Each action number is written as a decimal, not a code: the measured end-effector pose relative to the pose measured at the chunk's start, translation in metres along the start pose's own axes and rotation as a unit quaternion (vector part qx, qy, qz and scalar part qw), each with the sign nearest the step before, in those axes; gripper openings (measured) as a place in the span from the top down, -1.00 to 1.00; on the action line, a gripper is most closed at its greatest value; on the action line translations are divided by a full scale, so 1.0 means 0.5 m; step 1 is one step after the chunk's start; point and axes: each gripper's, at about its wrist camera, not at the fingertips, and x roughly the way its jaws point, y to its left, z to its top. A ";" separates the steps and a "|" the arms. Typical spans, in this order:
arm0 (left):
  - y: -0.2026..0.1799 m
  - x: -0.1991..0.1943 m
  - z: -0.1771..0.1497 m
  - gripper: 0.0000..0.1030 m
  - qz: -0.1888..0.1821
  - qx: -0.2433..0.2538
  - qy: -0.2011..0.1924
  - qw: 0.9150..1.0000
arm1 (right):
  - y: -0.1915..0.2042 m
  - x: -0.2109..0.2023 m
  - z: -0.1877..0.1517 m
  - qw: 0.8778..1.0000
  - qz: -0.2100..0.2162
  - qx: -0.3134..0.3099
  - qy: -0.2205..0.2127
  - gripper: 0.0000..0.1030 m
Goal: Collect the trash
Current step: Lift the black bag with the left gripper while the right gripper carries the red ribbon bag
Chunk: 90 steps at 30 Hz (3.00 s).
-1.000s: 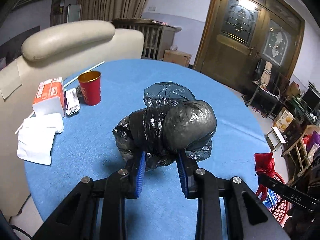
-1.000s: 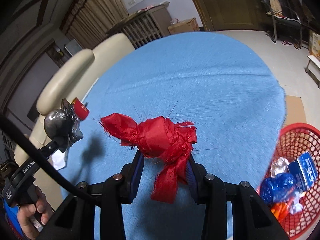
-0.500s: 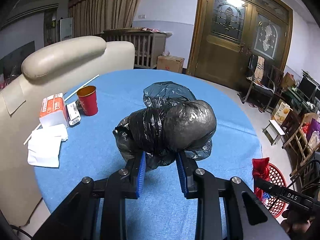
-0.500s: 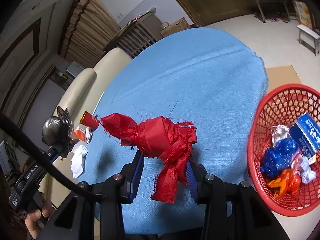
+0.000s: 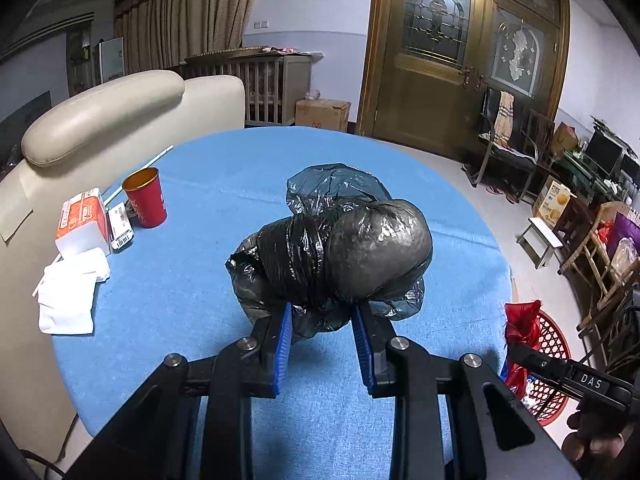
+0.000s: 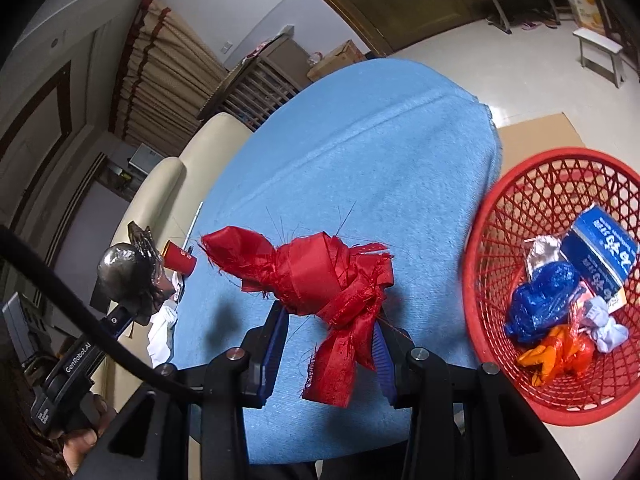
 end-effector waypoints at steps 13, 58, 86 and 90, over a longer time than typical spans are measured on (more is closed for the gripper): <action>0.005 -0.002 -0.001 0.42 0.000 -0.013 0.001 1.000 | -0.002 -0.001 0.002 1.000 0.004 0.006 -0.004 0.17; 0.033 0.052 -0.004 0.42 -0.021 -0.037 0.033 0.999 | -0.081 0.051 -0.034 0.995 0.005 0.092 0.040 0.00; 0.054 0.076 -0.008 0.43 -0.038 -0.044 0.049 0.997 | -0.111 0.066 -0.050 0.990 0.001 0.127 0.053 -0.05; 0.058 0.081 -0.008 0.43 -0.039 -0.049 0.053 0.997 | -0.128 0.076 -0.058 0.987 0.004 0.148 0.063 -0.06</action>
